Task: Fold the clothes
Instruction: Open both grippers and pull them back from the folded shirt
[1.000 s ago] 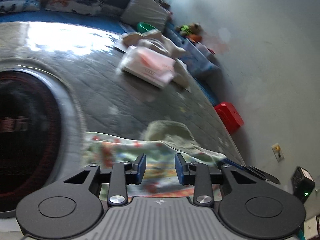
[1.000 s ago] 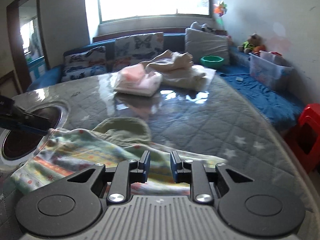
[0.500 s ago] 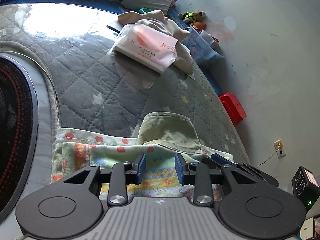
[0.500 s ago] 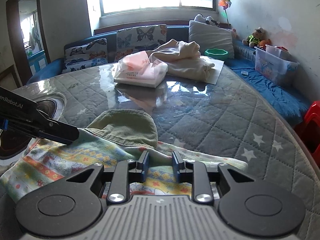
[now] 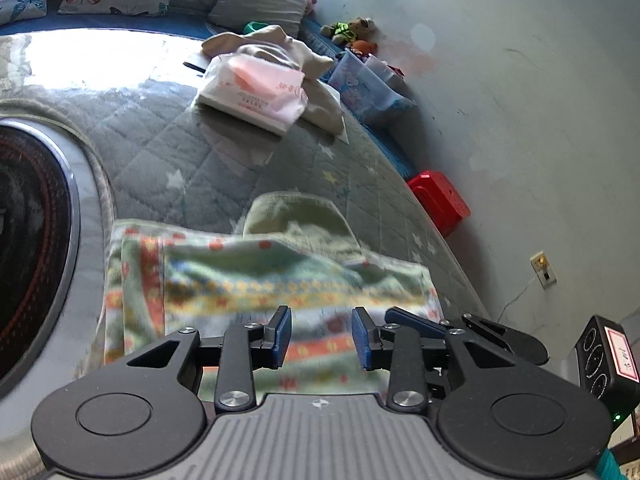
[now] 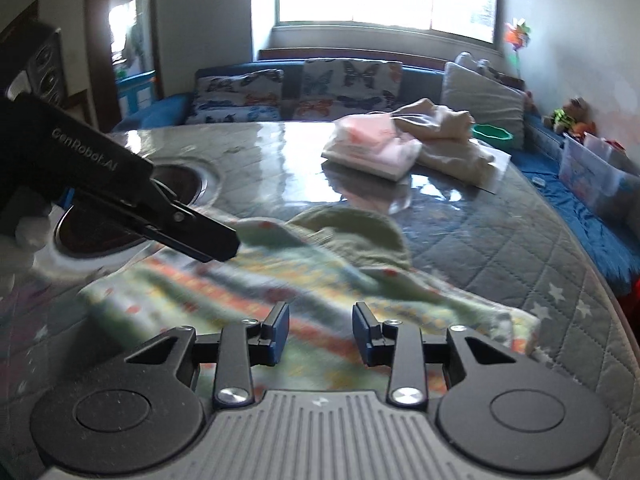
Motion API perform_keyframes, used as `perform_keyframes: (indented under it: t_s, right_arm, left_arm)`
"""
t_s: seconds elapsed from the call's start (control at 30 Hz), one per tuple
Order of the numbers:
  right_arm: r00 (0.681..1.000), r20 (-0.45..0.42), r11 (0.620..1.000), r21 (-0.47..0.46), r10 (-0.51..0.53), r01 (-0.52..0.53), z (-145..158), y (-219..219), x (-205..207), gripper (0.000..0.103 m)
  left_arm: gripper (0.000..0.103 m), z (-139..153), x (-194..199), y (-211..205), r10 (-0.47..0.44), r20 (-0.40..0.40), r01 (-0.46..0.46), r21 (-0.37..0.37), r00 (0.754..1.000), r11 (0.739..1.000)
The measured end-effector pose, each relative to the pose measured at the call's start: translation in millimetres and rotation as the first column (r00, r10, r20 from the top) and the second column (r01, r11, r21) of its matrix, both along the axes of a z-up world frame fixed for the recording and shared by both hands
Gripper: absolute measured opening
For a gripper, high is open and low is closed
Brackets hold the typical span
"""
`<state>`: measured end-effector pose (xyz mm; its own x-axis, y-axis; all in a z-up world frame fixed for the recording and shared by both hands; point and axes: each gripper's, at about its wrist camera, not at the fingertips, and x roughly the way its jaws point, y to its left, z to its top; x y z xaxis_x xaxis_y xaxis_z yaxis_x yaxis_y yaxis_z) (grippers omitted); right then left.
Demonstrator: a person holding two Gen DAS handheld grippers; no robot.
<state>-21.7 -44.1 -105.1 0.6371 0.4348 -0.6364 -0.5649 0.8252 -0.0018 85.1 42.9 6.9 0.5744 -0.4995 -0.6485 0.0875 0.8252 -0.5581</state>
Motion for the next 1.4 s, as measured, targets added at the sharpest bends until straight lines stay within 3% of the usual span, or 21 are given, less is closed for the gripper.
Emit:
perform_keyframes:
  t_s: [0.23,0.73,0.8,0.93,1.03,1.1,1.27,1.4]
  right_arm:
    - [0.999,0.0,0.999,-0.021,0.035,-0.035,-3,6,-27,0.039]
    - [1.0,0.01,1.0,0.02,-0.014,0.014,-5,1,-63,0.046]
    - [1.0,0.019,0.999,0.024,-0.023,0.023,-4,-1,-66,0.055]
    - [0.999,-0.003,0.999,0.02,-0.038,0.038,-11,-3,-66,0.059]
    - [0.999,0.013,0.998,0.025,-0.051,0.05,-8,-4,-70,0.072]
    - [0.998,0.012,0.998,0.032,-0.059,0.058,-8,-5,-71,0.074]
    - [0.998,0.021,0.997,0.026,-0.067,0.067,-7,-7,-74,0.089]
    - [0.997,0.037,0.997,0.026,-0.069,0.068,-5,-6,-79,0.099]
  left_arm:
    - [0.036,-9,-35,-3,-0.032,-0.005,0.032,0.042,0.999,0.999]
    - [0.043,-10,-68,-6,-0.029,0.042,0.027,0.06,0.999,0.998]
    - [0.047,-10,-71,-6,-0.026,0.043,0.023,0.057,0.999,0.998]
    - [0.048,-13,-76,-4,-0.014,0.035,0.012,0.058,0.999,0.998]
    - [0.051,-11,-79,-1,0.0,0.03,-0.001,0.048,1.0,0.999]
    - [0.054,-10,-81,0,0.008,0.026,-0.009,0.049,1.0,0.999]
    - [0.072,-5,-88,-1,0.026,0.028,-0.029,0.087,0.999,0.996]
    - [0.079,-2,-95,1,0.05,0.03,-0.053,0.119,0.998,0.991]
